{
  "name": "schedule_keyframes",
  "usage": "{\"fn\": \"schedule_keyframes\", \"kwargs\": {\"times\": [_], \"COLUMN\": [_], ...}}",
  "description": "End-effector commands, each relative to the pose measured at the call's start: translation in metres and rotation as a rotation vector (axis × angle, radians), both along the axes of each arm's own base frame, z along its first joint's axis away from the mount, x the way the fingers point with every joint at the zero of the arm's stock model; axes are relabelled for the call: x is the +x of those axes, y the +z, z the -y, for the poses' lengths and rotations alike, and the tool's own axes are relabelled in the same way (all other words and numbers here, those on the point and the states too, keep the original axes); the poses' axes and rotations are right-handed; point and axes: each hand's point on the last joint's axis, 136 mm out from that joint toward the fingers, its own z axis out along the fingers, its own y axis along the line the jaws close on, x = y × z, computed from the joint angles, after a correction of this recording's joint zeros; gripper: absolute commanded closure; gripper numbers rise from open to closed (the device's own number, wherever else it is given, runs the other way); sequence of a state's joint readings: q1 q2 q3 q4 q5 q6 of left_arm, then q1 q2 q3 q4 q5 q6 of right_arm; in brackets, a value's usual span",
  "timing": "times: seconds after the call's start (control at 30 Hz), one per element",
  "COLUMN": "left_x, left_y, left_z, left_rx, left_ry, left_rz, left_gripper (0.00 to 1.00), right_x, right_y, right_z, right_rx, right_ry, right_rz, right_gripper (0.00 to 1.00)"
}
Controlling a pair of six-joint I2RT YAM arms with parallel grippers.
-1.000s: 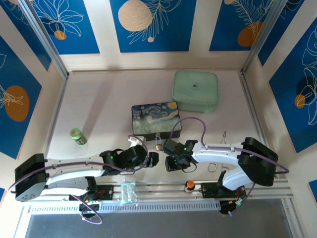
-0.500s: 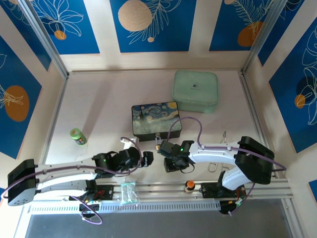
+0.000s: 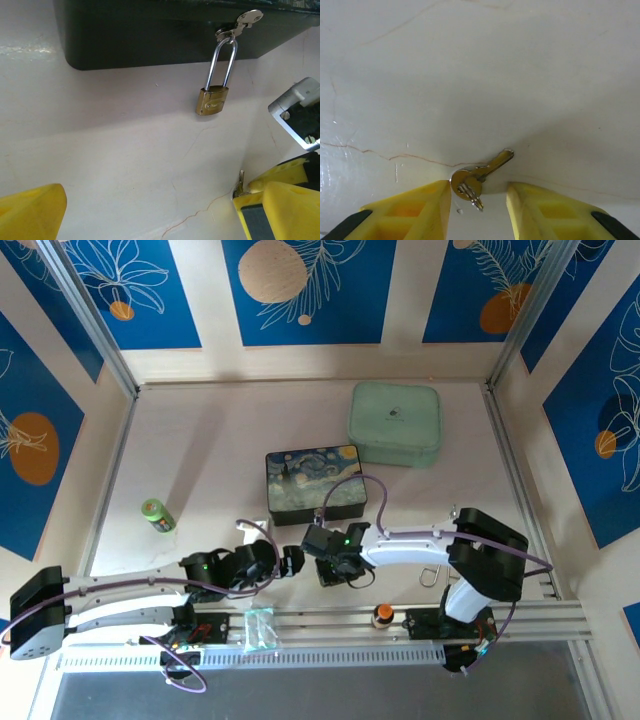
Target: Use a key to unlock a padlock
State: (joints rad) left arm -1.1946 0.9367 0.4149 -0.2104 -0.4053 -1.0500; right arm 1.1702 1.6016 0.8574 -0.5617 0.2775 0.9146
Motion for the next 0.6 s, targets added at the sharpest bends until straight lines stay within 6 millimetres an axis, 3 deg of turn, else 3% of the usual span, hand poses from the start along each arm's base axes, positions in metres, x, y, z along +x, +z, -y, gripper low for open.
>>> {"fn": "schedule_keyframes", "kwargs": {"times": [0.0, 0.2, 0.37, 0.57], "left_x": [0.001, 0.000, 0.000, 0.001], "left_y": [-0.004, -0.009, -0.010, -0.010], "left_z": [-0.006, -0.010, -0.012, -0.009], "left_rx": [0.010, 0.007, -0.002, 0.003], "left_ry": [0.028, 0.043, 0.051, 0.038], "left_rz": [-0.001, -0.006, -0.002, 0.003], "left_gripper": [0.00, 0.00, 0.00, 0.00], "right_x": [-0.004, -0.007, -0.010, -0.010], "right_y": [-0.013, -0.018, -0.023, -0.022], "right_z": [0.005, 0.018, 0.031, 0.040], "right_rx": [-0.066, -0.150, -0.197, -0.169], "right_ry": [-0.024, -0.055, -0.080, -0.064], "right_rz": [-0.030, -0.037, -0.044, -0.029], "right_gripper": [0.63, 0.65, 0.83, 0.94]}}
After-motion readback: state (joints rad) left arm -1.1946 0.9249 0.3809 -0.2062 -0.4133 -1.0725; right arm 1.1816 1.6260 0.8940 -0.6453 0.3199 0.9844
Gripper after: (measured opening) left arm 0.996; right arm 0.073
